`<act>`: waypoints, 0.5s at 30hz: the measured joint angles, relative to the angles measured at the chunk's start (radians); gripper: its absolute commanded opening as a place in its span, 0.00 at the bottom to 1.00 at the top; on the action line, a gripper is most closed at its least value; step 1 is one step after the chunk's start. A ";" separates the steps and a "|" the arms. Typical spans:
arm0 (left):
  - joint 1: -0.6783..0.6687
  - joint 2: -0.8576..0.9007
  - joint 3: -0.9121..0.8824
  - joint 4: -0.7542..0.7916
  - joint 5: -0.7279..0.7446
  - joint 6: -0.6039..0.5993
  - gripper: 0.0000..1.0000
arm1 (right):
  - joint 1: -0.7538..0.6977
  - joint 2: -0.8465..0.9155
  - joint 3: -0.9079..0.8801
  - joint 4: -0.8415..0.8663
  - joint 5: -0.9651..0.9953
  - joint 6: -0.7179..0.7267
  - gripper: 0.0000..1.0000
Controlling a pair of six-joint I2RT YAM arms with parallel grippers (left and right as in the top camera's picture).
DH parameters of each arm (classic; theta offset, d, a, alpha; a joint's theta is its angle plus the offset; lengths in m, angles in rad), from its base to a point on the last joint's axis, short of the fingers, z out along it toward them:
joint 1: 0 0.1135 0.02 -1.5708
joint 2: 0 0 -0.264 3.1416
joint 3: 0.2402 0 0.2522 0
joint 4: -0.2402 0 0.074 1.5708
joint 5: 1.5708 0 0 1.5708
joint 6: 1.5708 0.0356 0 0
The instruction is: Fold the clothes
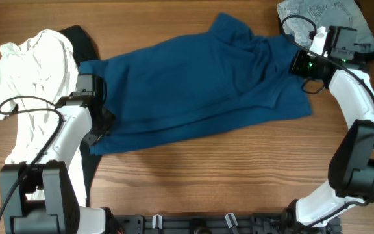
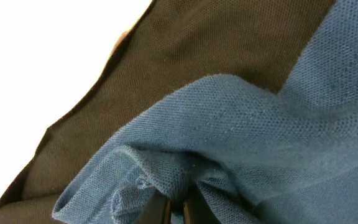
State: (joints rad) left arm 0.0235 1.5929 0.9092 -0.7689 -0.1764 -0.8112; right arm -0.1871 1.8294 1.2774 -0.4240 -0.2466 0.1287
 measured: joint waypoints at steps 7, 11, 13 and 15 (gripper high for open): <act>0.003 0.000 0.000 0.026 -0.019 0.025 0.99 | 0.029 0.000 0.006 0.009 0.000 -0.017 0.81; 0.003 -0.001 0.076 -0.069 -0.016 0.142 0.99 | 0.029 0.000 0.129 -0.168 -0.008 -0.045 0.86; 0.003 -0.008 0.164 -0.112 0.017 0.222 0.99 | 0.032 0.000 0.240 -0.296 -0.015 -0.078 0.86; 0.003 -0.018 0.303 -0.105 0.092 0.318 1.00 | 0.049 0.000 0.377 -0.347 -0.016 -0.122 0.87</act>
State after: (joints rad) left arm 0.0265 1.5749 1.2125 -0.8742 -0.0841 -0.4934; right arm -0.1383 1.8290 1.6543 -0.7708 -0.2626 0.0067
